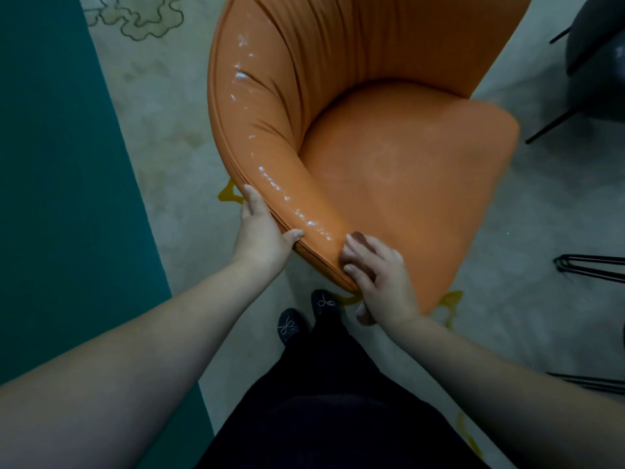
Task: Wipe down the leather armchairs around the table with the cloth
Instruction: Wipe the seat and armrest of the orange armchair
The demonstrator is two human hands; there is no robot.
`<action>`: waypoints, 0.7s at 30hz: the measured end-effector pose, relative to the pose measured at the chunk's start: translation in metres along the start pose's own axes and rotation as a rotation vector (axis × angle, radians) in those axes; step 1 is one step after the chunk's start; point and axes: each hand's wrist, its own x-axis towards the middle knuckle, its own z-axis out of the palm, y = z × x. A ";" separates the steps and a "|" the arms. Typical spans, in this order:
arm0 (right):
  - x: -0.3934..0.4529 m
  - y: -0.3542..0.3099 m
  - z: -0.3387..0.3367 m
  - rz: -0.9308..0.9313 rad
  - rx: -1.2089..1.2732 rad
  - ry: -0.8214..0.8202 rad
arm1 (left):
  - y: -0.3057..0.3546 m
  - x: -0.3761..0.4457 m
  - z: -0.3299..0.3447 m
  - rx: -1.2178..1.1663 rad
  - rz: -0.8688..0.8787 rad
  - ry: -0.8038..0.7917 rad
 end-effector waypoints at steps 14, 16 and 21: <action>0.010 -0.008 0.003 -0.165 -0.074 -0.048 | 0.006 -0.004 -0.002 -0.005 -0.046 0.020; 0.026 -0.014 0.007 -0.187 -0.111 -0.063 | 0.004 -0.005 -0.002 -0.014 -0.050 0.020; 0.047 -0.015 0.006 -0.097 -0.071 -0.061 | 0.004 0.002 -0.009 -0.092 -0.071 0.056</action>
